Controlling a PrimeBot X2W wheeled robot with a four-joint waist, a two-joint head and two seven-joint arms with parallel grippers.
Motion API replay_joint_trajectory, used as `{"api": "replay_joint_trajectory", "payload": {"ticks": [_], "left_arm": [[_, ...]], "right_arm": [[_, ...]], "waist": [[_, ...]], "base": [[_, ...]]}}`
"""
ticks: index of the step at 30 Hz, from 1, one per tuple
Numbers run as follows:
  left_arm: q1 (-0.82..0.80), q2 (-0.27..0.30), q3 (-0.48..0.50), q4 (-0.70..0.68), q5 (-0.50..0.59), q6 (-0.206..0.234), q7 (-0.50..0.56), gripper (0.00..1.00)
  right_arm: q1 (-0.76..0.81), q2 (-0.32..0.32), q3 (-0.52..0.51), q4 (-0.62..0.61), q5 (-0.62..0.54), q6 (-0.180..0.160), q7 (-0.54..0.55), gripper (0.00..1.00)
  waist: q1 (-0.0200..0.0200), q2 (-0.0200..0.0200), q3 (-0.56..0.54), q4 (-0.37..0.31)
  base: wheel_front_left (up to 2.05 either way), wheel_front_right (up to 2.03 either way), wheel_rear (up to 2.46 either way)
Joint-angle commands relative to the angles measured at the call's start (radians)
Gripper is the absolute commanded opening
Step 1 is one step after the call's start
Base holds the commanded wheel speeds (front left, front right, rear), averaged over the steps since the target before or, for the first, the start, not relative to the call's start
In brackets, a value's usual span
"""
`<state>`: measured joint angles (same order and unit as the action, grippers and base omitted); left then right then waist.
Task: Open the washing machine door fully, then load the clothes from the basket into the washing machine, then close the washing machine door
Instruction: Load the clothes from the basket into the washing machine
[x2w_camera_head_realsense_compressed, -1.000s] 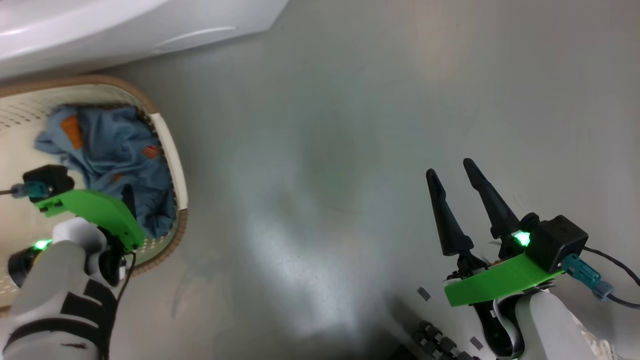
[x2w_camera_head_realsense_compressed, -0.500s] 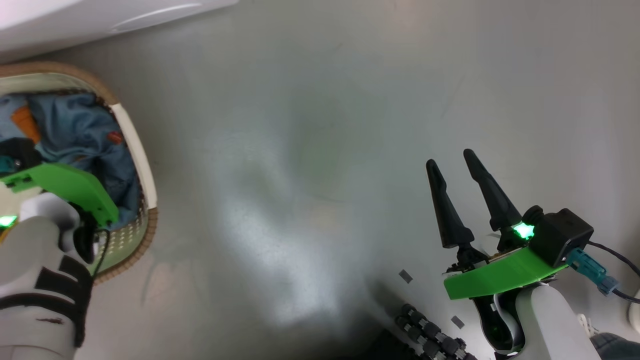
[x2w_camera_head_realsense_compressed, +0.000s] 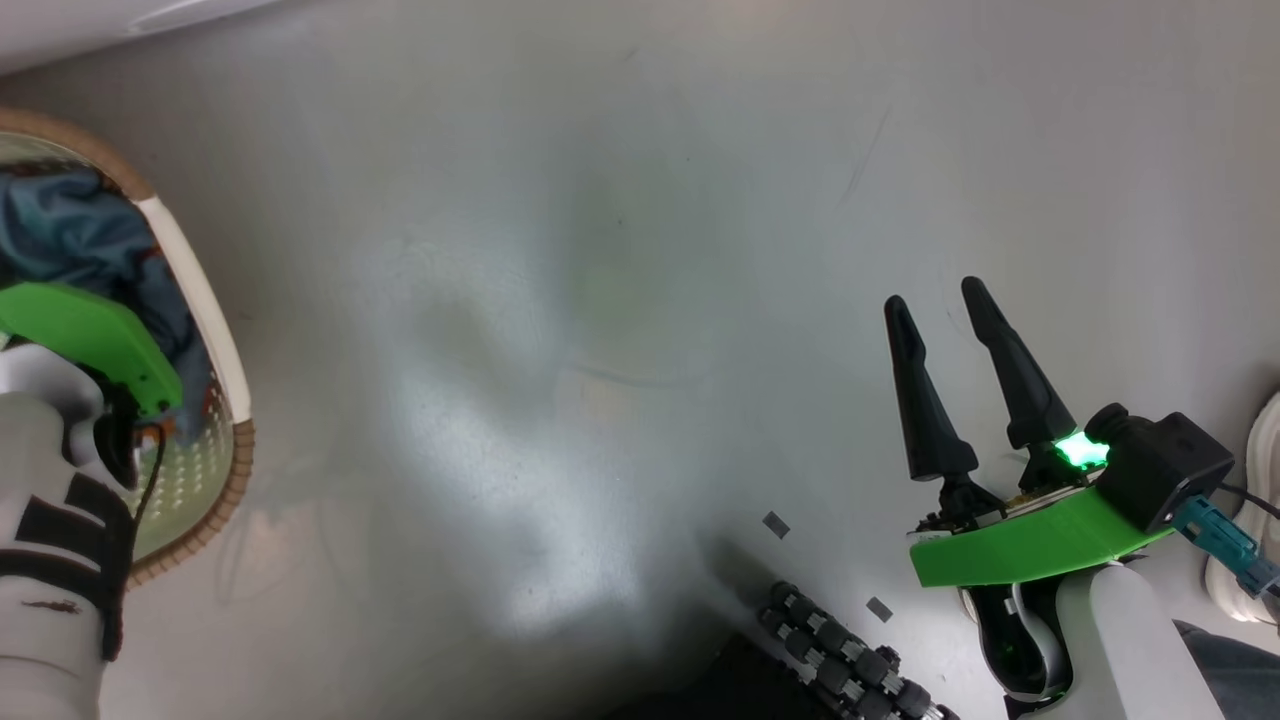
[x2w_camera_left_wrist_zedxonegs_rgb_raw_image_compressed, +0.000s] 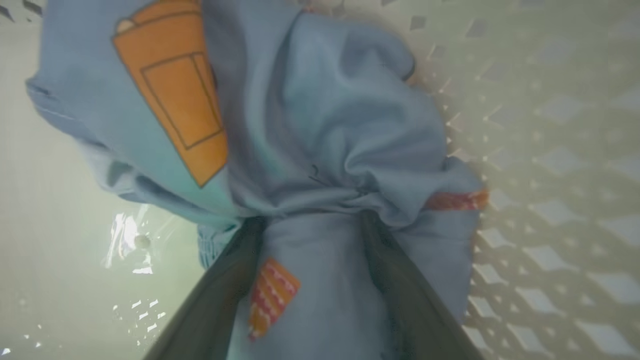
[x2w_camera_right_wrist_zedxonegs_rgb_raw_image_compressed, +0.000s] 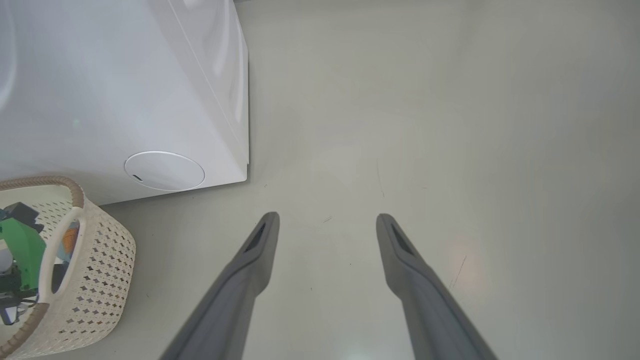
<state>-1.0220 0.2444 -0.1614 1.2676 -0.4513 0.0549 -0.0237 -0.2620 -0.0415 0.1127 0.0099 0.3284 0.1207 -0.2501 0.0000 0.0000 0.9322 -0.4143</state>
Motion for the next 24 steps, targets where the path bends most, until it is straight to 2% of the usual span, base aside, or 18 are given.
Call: {"api": "replay_joint_trajectory", "payload": {"ticks": [1, 3, 6, 7, 13, 17, 24], "left_arm": [[0.011, 0.033, 0.006, -0.002, 0.012, 0.009, -0.008, 1.0], [0.003, 0.034, -0.001, 0.001, 0.017, 0.015, -0.013, 0.98], [-0.004, 0.035, -0.003, 0.005, 0.017, 0.022, -0.035, 0.17], [-0.003, 0.035, -0.005, 0.006, 0.016, 0.023, -0.037, 0.0], [-0.002, 0.039, -0.014, 0.012, 0.019, 0.034, -0.074, 0.0], [0.013, 0.022, 0.0, 0.014, -0.003, 0.027, -0.12, 0.0], [0.071, -0.019, 0.025, 0.013, -0.043, -0.01, -0.209, 0.0]], "right_arm": [[0.049, -0.009, 0.011, -0.021, 0.014, 0.01, -0.012, 1.0], [0.05, -0.009, 0.008, -0.025, 0.013, 0.01, -0.012, 1.0], [0.05, -0.009, 0.002, -0.032, 0.012, 0.01, -0.012, 1.0], [0.051, -0.009, -0.001, -0.035, 0.011, 0.01, -0.012, 1.0], [0.056, -0.009, -0.02, -0.044, 0.005, 0.01, -0.012, 1.0], [0.053, -0.009, -0.026, -0.039, 0.004, 0.01, -0.012, 1.0], [0.048, -0.014, -0.038, -0.026, -0.002, 0.01, -0.012, 1.0]], "waist": [[0.0, 0.0, 0.011, -0.005], [0.0, 0.0, 0.015, -0.005], [0.0, 0.0, 0.016, -0.004], [0.0, 0.0, 0.016, -0.003], [0.0, 0.0, 0.014, 0.008], [0.0, 0.0, -0.012, 0.036], [0.0, 0.0, -0.091, 0.108]], "base": [[0.0, 0.0, 0.0], [0.0, 0.0, 0.0], [0.0, 0.0, 0.0], [0.0, 0.0, 0.0], [0.0, 0.0, 0.0], [0.0, 0.0, 0.0], [0.0, 0.0, 0.0]]}}
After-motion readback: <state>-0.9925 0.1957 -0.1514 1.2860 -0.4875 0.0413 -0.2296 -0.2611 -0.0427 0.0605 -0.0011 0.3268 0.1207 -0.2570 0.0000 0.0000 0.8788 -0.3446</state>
